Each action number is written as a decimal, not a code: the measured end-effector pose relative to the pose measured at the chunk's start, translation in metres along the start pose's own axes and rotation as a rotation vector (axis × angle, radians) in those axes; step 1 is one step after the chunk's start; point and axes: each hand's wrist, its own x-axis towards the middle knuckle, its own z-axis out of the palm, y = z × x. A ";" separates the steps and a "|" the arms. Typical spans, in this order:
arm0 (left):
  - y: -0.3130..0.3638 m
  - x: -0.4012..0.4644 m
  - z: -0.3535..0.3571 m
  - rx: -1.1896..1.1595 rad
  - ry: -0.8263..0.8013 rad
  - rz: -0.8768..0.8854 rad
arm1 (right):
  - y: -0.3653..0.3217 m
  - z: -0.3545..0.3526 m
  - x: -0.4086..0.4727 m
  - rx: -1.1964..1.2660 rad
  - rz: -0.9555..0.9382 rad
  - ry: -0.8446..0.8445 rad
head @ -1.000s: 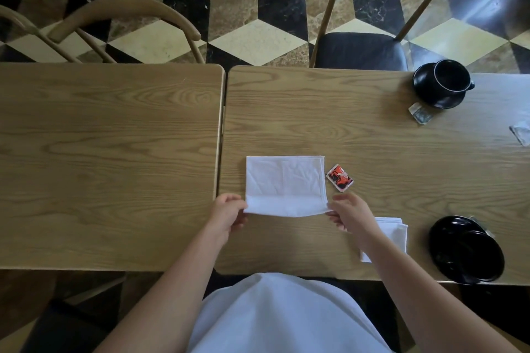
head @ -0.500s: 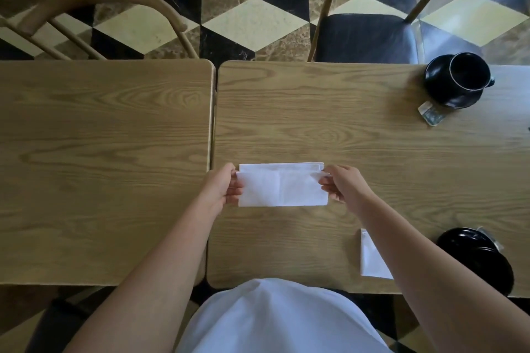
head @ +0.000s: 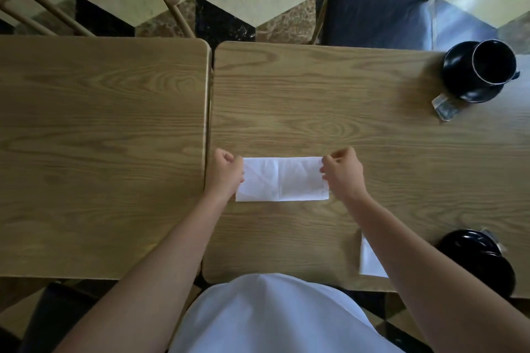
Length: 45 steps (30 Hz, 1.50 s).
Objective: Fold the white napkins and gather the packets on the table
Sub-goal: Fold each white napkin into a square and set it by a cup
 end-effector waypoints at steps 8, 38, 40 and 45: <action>-0.030 -0.047 0.024 0.616 -0.367 0.601 | 0.009 0.062 -0.060 -0.418 -0.387 -0.413; -0.047 -0.046 0.015 0.744 0.044 0.346 | -0.007 0.031 -0.013 -0.787 -0.660 0.047; -0.053 -0.053 0.016 0.578 0.089 0.233 | -0.023 0.027 -0.002 -0.915 -0.615 -0.042; -0.067 -0.063 0.007 0.022 0.136 -0.245 | -0.045 0.028 0.009 -1.210 -0.507 -0.191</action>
